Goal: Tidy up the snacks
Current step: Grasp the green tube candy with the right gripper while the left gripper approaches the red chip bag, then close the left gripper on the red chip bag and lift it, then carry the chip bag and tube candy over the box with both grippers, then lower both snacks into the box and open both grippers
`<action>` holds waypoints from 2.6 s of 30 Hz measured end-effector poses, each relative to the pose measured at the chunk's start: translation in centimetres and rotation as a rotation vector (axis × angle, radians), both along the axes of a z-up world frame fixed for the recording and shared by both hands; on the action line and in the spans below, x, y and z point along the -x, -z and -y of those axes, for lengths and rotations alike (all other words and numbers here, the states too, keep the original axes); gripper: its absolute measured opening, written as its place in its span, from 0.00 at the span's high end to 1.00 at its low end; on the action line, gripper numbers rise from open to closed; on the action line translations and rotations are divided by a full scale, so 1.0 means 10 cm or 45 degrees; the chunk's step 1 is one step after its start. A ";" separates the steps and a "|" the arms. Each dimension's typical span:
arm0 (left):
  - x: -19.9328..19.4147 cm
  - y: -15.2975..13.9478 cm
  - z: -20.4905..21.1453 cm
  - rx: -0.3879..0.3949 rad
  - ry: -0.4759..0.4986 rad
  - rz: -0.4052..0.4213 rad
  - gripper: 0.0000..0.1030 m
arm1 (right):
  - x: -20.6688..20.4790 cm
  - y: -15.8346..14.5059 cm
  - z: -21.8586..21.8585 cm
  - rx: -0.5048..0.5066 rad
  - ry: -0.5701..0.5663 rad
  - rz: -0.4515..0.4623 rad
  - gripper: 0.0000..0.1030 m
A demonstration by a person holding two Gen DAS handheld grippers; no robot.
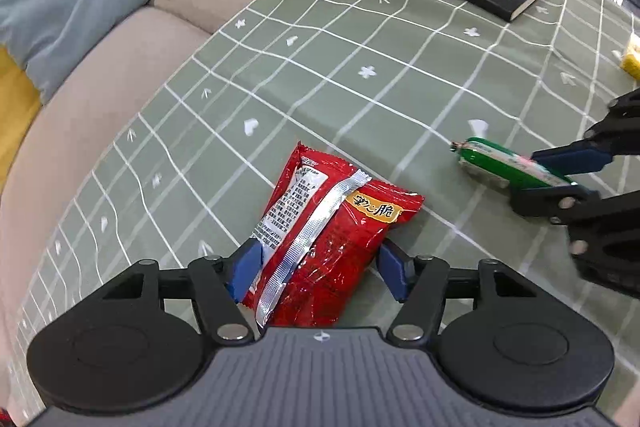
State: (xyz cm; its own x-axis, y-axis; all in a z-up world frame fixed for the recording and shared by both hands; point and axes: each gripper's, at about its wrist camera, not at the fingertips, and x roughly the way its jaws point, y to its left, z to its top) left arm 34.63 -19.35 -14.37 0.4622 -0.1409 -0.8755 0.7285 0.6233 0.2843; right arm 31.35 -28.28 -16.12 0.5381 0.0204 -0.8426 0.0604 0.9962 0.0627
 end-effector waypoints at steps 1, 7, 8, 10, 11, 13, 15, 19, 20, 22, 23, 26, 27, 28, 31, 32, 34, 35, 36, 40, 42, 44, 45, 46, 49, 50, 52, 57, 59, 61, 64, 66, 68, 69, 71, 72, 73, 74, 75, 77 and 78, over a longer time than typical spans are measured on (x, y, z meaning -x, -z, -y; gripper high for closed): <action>0.05 -0.02 0.00 0.012 -0.020 -0.010 0.35 | 0.02 -0.01 0.00 -0.005 0.003 -0.005 0.78; 0.39 -0.12 -0.05 0.040 -0.113 -0.051 0.41 | 0.20 -0.04 -0.04 -0.020 0.019 -0.040 0.78; 0.46 -0.14 -0.07 0.053 -0.122 -0.045 0.41 | 0.24 -0.04 -0.05 -0.021 0.022 -0.046 0.79; 0.62 -0.19 -0.09 0.073 -0.132 -0.024 0.42 | 0.31 -0.06 -0.06 -0.030 0.028 -0.057 0.79; 0.69 -0.21 -0.10 0.081 -0.140 -0.015 0.42 | 0.35 -0.06 -0.07 -0.035 0.030 -0.064 0.79; 0.81 -0.27 -0.13 0.104 -0.165 0.003 0.44 | 0.42 -0.08 -0.08 -0.047 0.034 -0.077 0.79; 0.92 -0.34 -0.18 0.145 -0.198 0.013 0.68 | 0.51 -0.10 -0.10 -0.051 0.032 -0.080 0.79; 1.10 -0.46 -0.28 0.211 -0.277 0.021 0.74 | 0.68 -0.17 -0.18 -0.048 0.018 -0.071 0.80; 1.14 -0.48 -0.31 0.235 -0.294 0.010 0.74 | 0.71 -0.18 -0.18 -0.048 0.015 -0.071 0.80; 1.23 -0.52 -0.37 0.263 -0.322 0.017 0.77 | 0.79 -0.20 -0.21 -0.047 0.012 -0.073 0.80; 1.27 -0.54 -0.40 0.288 -0.339 0.018 0.78 | 0.82 -0.21 -0.21 -0.049 0.012 -0.076 0.80; 1.40 -0.64 -0.51 0.386 -0.393 -0.024 0.80 | 0.96 -0.25 -0.23 -0.059 0.013 -0.074 0.81; 1.44 -0.67 -0.54 0.415 -0.408 -0.039 0.80 | 1.01 -0.27 -0.24 -0.059 0.010 -0.072 0.81; 1.48 -0.69 -0.56 0.429 -0.421 -0.047 0.80 | 1.05 -0.29 -0.26 -0.057 0.004 -0.070 0.81; 1.60 -0.72 -0.62 0.430 -0.468 -0.058 0.80 | 1.18 -0.35 -0.31 -0.048 -0.016 -0.062 0.81; 1.64 -0.73 -0.64 0.440 -0.481 -0.061 0.80 | 1.22 -0.37 -0.33 -0.046 -0.023 -0.057 0.81; 1.72 -0.76 -0.71 0.479 -0.510 -0.075 0.80 | 1.29 -0.42 -0.35 -0.046 -0.032 -0.044 0.81; 1.76 -0.78 -0.74 0.496 -0.521 -0.080 0.80 | 1.34 -0.46 -0.37 -0.047 -0.036 -0.035 0.81; 1.81 -0.80 -0.77 0.515 -0.534 -0.080 0.80 | 1.37 -0.49 -0.38 -0.047 -0.041 -0.026 0.81; 2.00 -0.91 -0.85 0.555 -0.565 -0.056 0.80 | 1.52 -0.68 -0.45 -0.044 -0.062 0.025 0.81; 2.08 -0.98 -0.91 0.592 -0.584 -0.050 0.80 | 1.59 -0.79 -0.48 -0.055 -0.072 0.053 0.81; 2.16 -1.08 -0.98 0.633 -0.596 -0.036 0.80 | 1.64 -0.91 -0.52 -0.071 -0.080 0.080 0.81; 2.21 -1.15 -1.02 0.656 -0.598 -0.020 0.80 | 1.68 -0.97 -0.55 -0.079 -0.086 0.094 0.81; 2.25 -1.21 -1.06 0.671 -0.598 -0.001 0.80 | 1.71 -1.03 -0.58 -0.086 -0.096 0.109 0.81; 2.36 -1.40 -1.20 0.715 -0.607 0.067 0.80 | 1.76 -1.21 -0.71 -0.112 -0.134 0.147 0.81; 2.38 -1.46 -1.26 0.732 -0.613 0.083 0.80 | 1.77 -1.27 -0.75 -0.131 -0.143 0.158 0.81; 2.43 -1.58 -1.39 0.764 -0.632 0.111 0.80 | 1.78 -1.39 -0.85 -0.170 -0.171 0.191 0.81; 2.52 -1.80 -1.76 0.789 -0.707 0.197 0.81 | 1.75 -1.64 -1.17 -0.207 -0.277 0.258 0.81; 2.53 -1.87 -1.94 0.803 -0.745 0.222 0.81 | 1.69 -1.71 -1.31 -0.221 -0.321 0.268 0.81; 2.53 -1.92 -2.13 0.795 -0.783 0.244 0.81 | 1.63 -1.76 -1.46 -0.233 -0.363 0.273 0.81; 2.52 -1.98 -2.43 0.775 -0.854 0.291 0.81 | 1.55 -1.82 -1.73 -0.251 -0.442 0.274 0.81; 2.50 -1.99 -2.65 0.759 -0.917 0.306 0.81 | 1.48 -1.83 -1.92 -0.261 -0.494 0.269 0.81; 2.45 -1.97 -2.84 0.737 -0.979 0.304 0.81 | 1.41 -1.82 -2.13 -0.267 -0.546 0.253 0.81; 2.42 -1.96 -2.93 0.735 -1.008 0.300 0.81 | 1.37 -1.80 -2.21 -0.273 -0.570 0.241 0.81; 2.36 -1.90 -3.10 0.728 -1.058 0.277 0.81 | 1.30 -1.75 -2.38 -0.284 -0.613 0.209 0.81; 2.33 -1.86 -3.18 0.721 -1.081 0.268 0.81 | 1.26 -1.72 -2.46 -0.282 -0.630 0.195 0.81; 2.29 -1.81 -3.24 0.704 -1.105 0.260 0.81 | 1.23 -1.68 -2.53 -0.272 -0.646 0.181 0.81; 2.28 -1.77 -3.30 0.681 -1.127 0.254 0.81 | 1.21 -1.64 -2.59 -0.262 -0.661 0.168 0.81; 2.25 -1.71 -3.34 0.653 -1.149 0.247 0.81 | 1.18 -1.59 -2.65 -0.252 -0.670 0.152 0.81; 2.19 -1.59 -3.44 0.601 -1.198 0.223 0.81 | 1.10 -1.48 -2.73 -0.234 -0.680 0.116 0.81; 2.16 -1.52 -3.48 0.565 -1.222 0.197 0.81 | 1.06 -1.43 -2.76 -0.226 -0.683 0.100 0.81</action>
